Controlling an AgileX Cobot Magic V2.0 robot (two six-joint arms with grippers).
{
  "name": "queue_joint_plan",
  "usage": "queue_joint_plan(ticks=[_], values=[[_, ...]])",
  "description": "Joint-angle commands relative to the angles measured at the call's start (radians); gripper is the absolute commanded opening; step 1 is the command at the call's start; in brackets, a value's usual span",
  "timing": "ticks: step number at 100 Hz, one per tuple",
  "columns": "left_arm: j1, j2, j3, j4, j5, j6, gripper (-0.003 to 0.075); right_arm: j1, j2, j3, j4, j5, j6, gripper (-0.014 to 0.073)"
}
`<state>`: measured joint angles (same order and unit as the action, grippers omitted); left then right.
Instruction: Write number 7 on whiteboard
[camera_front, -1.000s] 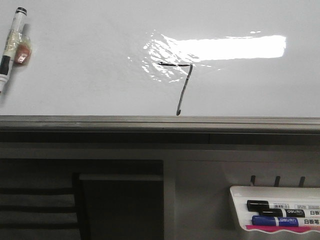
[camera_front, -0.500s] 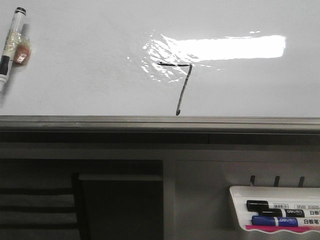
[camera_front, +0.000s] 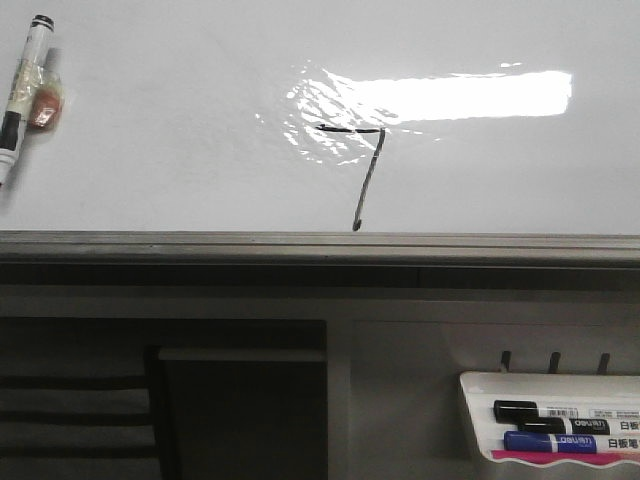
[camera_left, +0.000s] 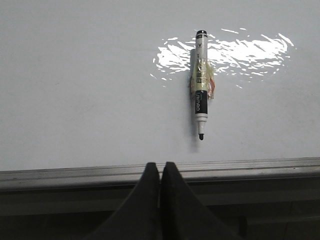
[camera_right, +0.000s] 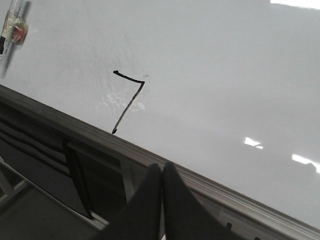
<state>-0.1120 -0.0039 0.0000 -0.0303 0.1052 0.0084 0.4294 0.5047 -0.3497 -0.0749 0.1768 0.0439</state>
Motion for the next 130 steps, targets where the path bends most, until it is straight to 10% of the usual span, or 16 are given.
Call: queue_joint_plan(ticks=[1,77,130], values=[[-0.007,-0.030,0.035,0.002,-0.071,-0.014,-0.0020,-0.006,-0.001,-0.030,-0.010,-0.078,-0.001,-0.0071],[-0.007,-0.030,0.035,0.002,-0.071,-0.014,-0.0020,-0.016,-0.041,-0.030,-0.010,-0.076,-0.001,-0.0071],[-0.007,-0.030,0.035,0.002,-0.071,-0.014,-0.0020,-0.378,-0.436,0.210,0.003,-0.155,-0.001,-0.0071]])
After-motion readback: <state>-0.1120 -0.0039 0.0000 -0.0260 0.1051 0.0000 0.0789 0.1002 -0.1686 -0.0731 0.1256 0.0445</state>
